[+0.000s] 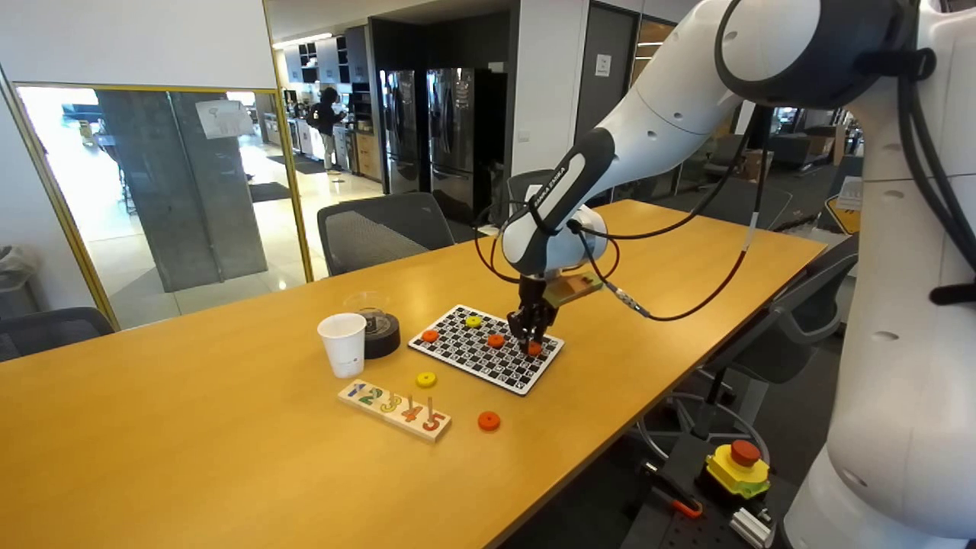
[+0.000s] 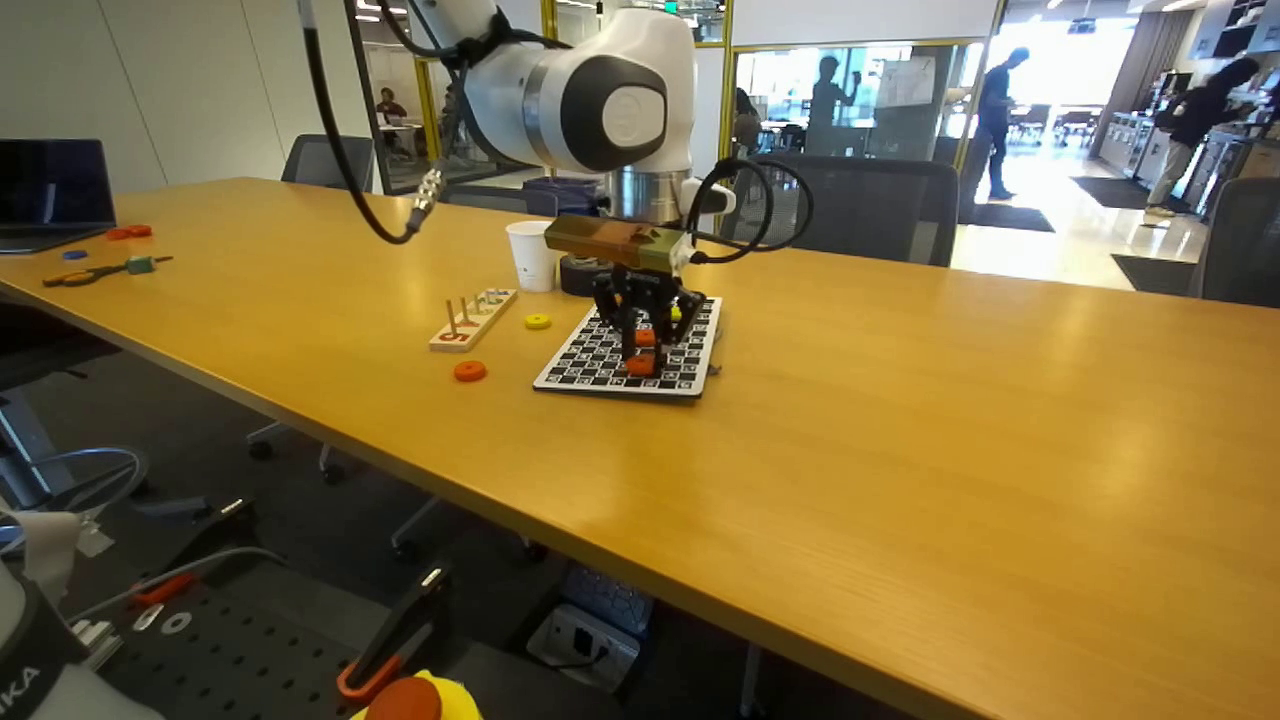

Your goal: Put the orange rings inside the clear cup, place the yellow rings inside the white cup

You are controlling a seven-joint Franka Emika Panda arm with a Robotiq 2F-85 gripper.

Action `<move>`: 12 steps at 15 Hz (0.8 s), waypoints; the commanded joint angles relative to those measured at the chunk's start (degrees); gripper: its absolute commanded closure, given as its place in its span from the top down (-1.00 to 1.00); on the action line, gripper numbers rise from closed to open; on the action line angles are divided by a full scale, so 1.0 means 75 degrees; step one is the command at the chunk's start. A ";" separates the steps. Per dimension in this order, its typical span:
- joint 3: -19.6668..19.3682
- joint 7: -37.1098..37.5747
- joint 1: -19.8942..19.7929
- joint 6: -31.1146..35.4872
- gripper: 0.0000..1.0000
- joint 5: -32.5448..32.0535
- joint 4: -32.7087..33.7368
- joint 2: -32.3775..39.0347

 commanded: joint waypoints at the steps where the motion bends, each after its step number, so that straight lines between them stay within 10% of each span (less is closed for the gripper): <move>1: -0.0132 0.0683 0.0250 -0.0333 -0.61 -0.0398 0.0750 -0.0083; 12: 0.0808 0.0024 0.0531 -0.1010 -0.61 -0.0060 0.4801 0.1608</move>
